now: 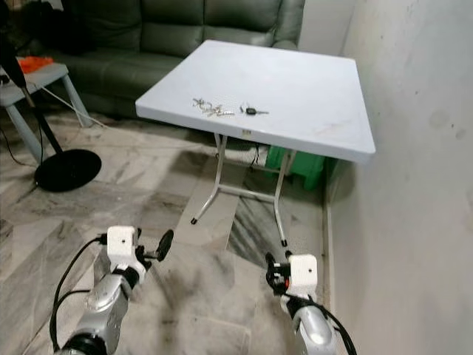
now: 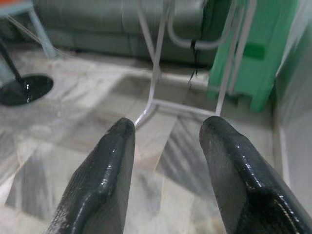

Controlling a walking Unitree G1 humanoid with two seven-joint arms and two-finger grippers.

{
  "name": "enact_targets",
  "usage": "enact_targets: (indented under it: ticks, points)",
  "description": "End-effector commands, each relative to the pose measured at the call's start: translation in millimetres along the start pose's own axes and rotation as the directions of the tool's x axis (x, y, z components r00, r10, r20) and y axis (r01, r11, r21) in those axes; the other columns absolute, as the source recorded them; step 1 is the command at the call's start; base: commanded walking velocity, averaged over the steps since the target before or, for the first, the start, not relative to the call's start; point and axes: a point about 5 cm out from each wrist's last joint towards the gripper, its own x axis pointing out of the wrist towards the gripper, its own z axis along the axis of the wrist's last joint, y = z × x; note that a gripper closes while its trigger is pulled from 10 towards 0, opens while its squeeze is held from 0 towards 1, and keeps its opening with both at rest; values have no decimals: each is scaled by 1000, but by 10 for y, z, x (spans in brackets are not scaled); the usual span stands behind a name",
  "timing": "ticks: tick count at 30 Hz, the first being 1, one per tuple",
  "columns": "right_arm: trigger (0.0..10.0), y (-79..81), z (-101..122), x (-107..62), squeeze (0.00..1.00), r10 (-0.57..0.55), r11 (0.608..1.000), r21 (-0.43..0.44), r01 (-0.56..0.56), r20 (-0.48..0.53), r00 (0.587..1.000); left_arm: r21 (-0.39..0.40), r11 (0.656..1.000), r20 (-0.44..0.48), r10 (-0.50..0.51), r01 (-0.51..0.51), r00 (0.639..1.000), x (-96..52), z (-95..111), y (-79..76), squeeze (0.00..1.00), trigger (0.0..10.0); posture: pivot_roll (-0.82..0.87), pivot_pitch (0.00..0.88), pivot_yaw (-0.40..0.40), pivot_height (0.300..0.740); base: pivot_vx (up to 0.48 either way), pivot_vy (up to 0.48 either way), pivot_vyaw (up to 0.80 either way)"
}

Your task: Hang keys on a hook

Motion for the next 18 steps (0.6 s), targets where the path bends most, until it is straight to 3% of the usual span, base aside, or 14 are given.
enact_targets:
  ticks: [1, 6, 10, 14, 18]
  points:
    - [10000, -14, 124, -9, 0, -7, 1000, 0, 7, 83, 997, 7, 999, 63, -32, 32, 997, 3, 98, -42, 0, 10000, -4, 0, -39, 740, 0, 0, 0]
    - [10000, 59, 374, -97, 0, -2, 1000, 10, 0, 210, 978, -30, 999, 161, -36, 41, 986, -57, 278, -86, 0, 10000, -9, 0, -36, 740, 0, 0, 0]
    - [10000, 106, 600, -108, 0, -9, 999, 32, -1, 282, 959, -14, 999, 197, -32, 35, 980, -84, 420, -90, 0, 10000, -8, 3, -35, 740, 0, 0, 0]
    - [10000, 144, 759, -134, 0, -7, 999, 54, -10, 315, 949, -79, 995, 222, -38, 56, 974, -110, 538, -109, 0, 10000, -9, 6, -34, 740, 0, 0, 0]
    - [10000, 141, 827, -136, 0, 4, 999, 34, -15, 307, 952, -74, 995, 228, -50, 69, 972, -118, 610, -120, 0, 10000, -3, 6, -37, 740, 66, 0, 0]
